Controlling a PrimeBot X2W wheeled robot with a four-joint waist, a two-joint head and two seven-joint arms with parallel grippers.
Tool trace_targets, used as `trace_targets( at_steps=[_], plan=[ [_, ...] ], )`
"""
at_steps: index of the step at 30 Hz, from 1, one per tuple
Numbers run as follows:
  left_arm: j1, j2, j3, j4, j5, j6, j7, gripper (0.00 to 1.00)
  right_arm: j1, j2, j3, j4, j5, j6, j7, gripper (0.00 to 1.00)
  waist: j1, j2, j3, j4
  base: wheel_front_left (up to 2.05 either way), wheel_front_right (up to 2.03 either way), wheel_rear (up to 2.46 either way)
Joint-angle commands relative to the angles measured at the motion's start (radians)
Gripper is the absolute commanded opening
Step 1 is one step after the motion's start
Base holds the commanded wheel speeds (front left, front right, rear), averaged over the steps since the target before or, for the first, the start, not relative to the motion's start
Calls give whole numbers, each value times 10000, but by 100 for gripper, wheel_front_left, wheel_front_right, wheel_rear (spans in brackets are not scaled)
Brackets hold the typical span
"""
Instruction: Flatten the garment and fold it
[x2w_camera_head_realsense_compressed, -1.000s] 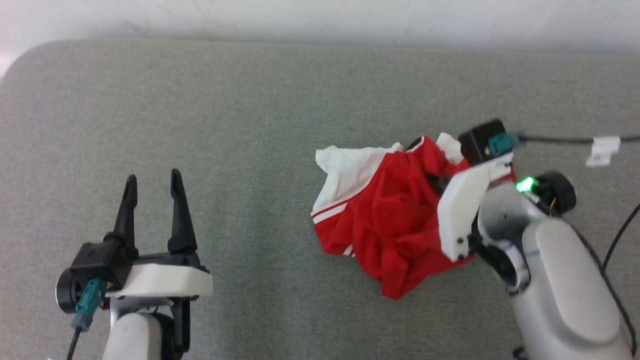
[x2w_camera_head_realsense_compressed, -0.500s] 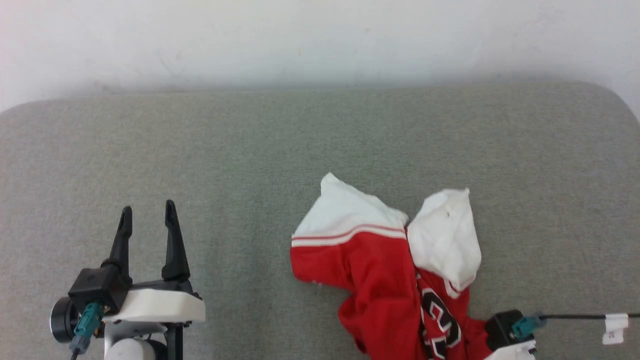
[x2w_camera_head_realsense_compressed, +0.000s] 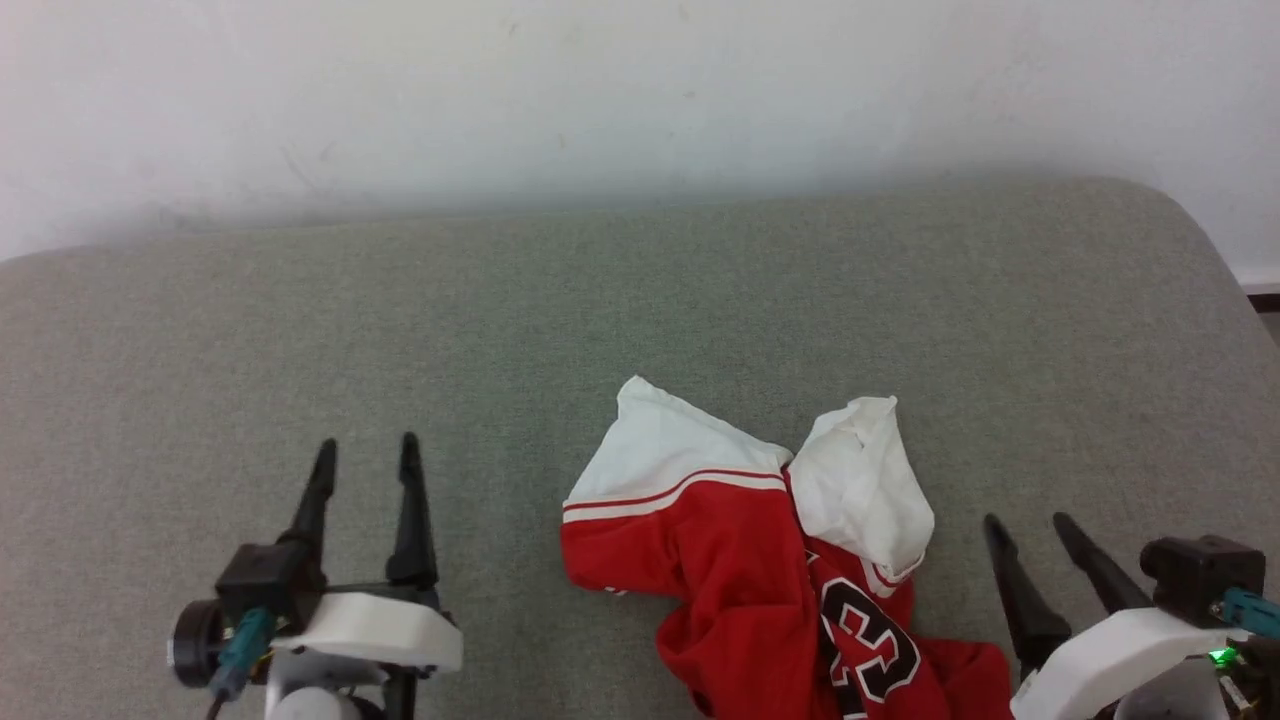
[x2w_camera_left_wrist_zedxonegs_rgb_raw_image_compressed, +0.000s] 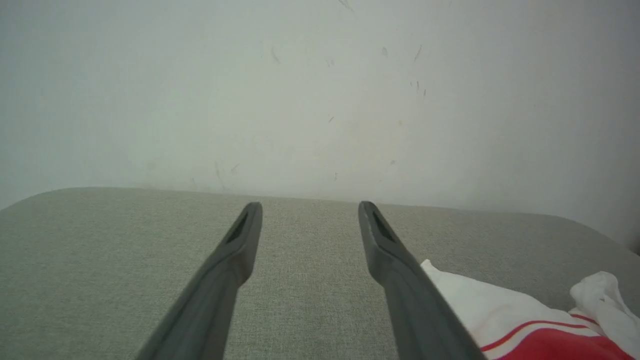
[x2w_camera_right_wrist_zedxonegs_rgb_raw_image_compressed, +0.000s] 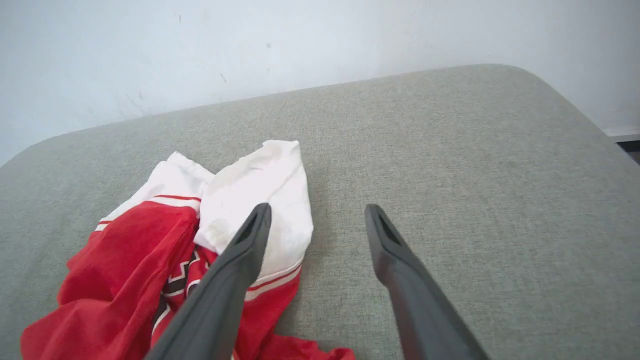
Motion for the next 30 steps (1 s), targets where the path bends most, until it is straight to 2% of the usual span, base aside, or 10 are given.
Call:
trace_targets(
  at_steps=[1,4,8,12,16,19,25,28,29,30],
  plan=[
    [-296,-42,-270,261,-71,-38,-47,100,-213,28,18,247,-118,-7,-565,100,0,-1,115,-108,0,0,0],
    [-971,-42,-911,871,-136,-89,145,100,-432,28,98,568,-191,-7,-1269,100,0,-1,354,-275,0,0,0],
    [-2340,-42,-1862,1855,-132,-113,1087,100,-797,29,323,831,-168,-7,-1714,100,0,-1,812,-587,0,0,0],
    [-3708,-42,-2728,2984,-226,12,2711,100,-1154,29,591,1030,-66,-7,-1852,100,0,-1,1265,-958,0,0,0],
    [-4967,-33,-3127,4046,4,395,4356,100,-1451,29,837,1109,64,-7,-1944,100,0,-1,1672,-1361,0,0,0],
    [-5685,105,-3312,4801,263,506,5672,100,-1615,29,933,1175,183,-7,-2037,100,0,-1,1913,-1618,0,0,0],
    [-6427,363,-3408,5734,226,323,7464,100,-1834,29,1051,1307,290,-7,-2196,100,0,-1,2218,-1953,0,0,0],
    [-6325,355,-3453,6079,-91,-54,8433,100,-1884,29,1073,1393,367,-7,-2258,100,0,-1,2243,-2000,0,0,0],
    [-6226,336,-3491,6132,-232,-242,8780,86,-1887,29,1066,1412,384,-7,-2275,100,0,-1,2240,-1990,0,0,0],
    [-6113,316,-3514,6131,-378,-408,9071,18,-1885,29,1045,1426,385,-7,-2292,100,0,-1,2230,-1963,0,0,0]
  ],
)
